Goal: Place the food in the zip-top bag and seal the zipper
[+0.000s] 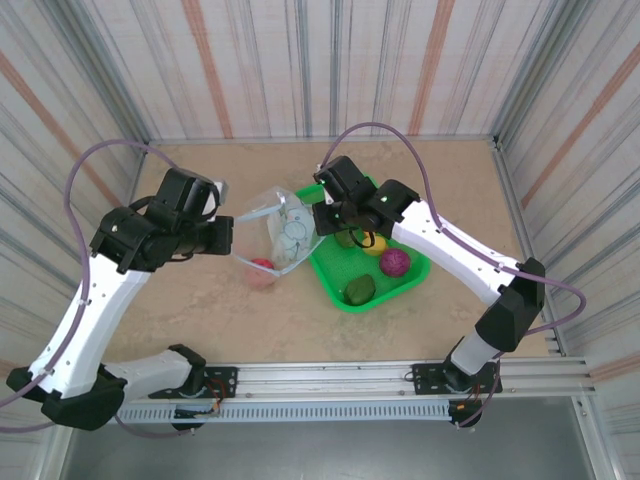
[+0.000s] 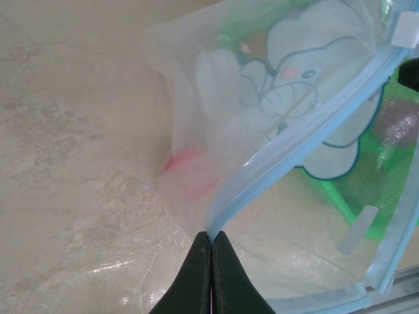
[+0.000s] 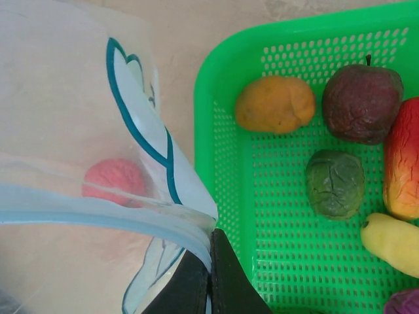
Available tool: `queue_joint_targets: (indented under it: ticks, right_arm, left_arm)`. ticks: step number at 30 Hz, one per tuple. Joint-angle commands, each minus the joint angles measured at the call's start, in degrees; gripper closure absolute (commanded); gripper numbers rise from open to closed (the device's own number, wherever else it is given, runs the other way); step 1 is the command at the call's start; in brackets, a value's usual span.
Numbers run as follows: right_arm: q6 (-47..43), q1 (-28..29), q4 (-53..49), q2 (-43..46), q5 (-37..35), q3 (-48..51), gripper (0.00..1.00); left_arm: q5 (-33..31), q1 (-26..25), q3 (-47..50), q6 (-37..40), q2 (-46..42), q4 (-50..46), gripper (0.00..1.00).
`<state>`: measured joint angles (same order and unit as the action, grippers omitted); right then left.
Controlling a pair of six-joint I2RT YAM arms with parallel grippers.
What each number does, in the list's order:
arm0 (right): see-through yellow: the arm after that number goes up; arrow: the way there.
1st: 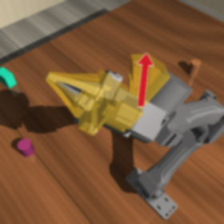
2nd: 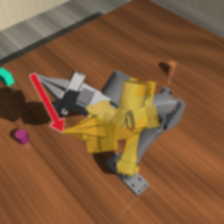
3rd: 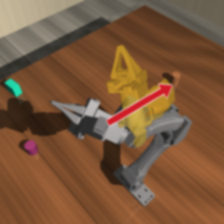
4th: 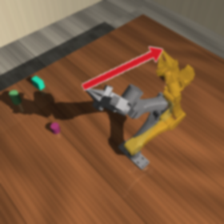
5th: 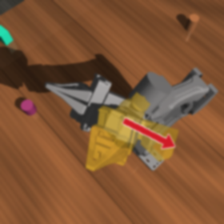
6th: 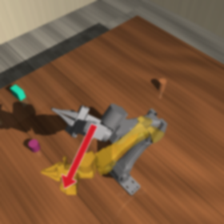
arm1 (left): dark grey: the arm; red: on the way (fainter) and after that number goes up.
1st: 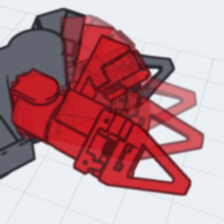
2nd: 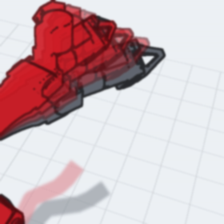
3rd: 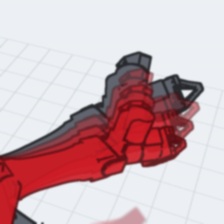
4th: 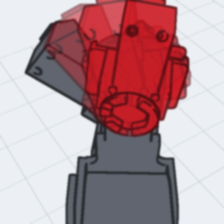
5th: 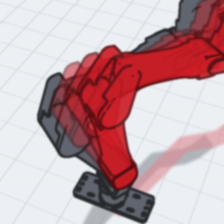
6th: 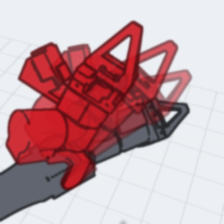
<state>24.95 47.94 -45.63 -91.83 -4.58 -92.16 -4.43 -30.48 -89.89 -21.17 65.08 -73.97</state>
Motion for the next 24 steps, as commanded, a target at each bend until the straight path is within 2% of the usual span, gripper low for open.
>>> queue_joint_targets:
  ticks: [1, 2, 7, 10, 14, 17, 20, 24]
  right_arm:
    - [-0.8, 0.2, -1.2, 1.0, 2.2, -1.3, 0.93]
    - [-0.8, 0.4, -0.6, 1.0, 3.5, -1.1, 0.92]
    - [-0.5, 0.2, 0.8, 1.0, 6.0, 0.0, 0.91]
    - [-0.3, 0.2, 1.8, 1.4, 7.1, 0.7, 0.92]
    - [-0.4, 0.3, 3.8, 2.3, 8.6, 2.0, 0.93]
    - [-0.5, 0.4, 4.3, 2.0, 9.3, 1.9, 0.95]
    - [-0.4, 0.3, 4.5, 1.7, 9.5, 1.7, 1.0]
    - [0.3, 0.2, 4.3, 1.8, 8.4, 1.9, 0.92]
  left_arm:
    - [1.9, 1.8, 0.1, 1.0, 0.2, 0.3, 1.0]
    - [3.5, 2.6, 0.4, 0.8, 0.0, 1.3, 1.0]
    - [19.7, 11.5, 7.2, -0.3, -3.0, 10.1, 1.0]
    - [26.7, 13.7, 9.7, 0.3, -3.8, 13.1, 1.0]
    - [27.4, 13.8, 12.7, 1.6, -6.9, 17.3, 1.0]
    - [27.6, 13.8, 12.9, 2.5, -6.3, 16.8, 1.0]
    - [22.9, 13.8, 12.5, 0.0, -5.6, 14.7, 1.0]
    - [22.7, 13.8, 10.5, -2.7, -4.5, 11.6, 1.0]
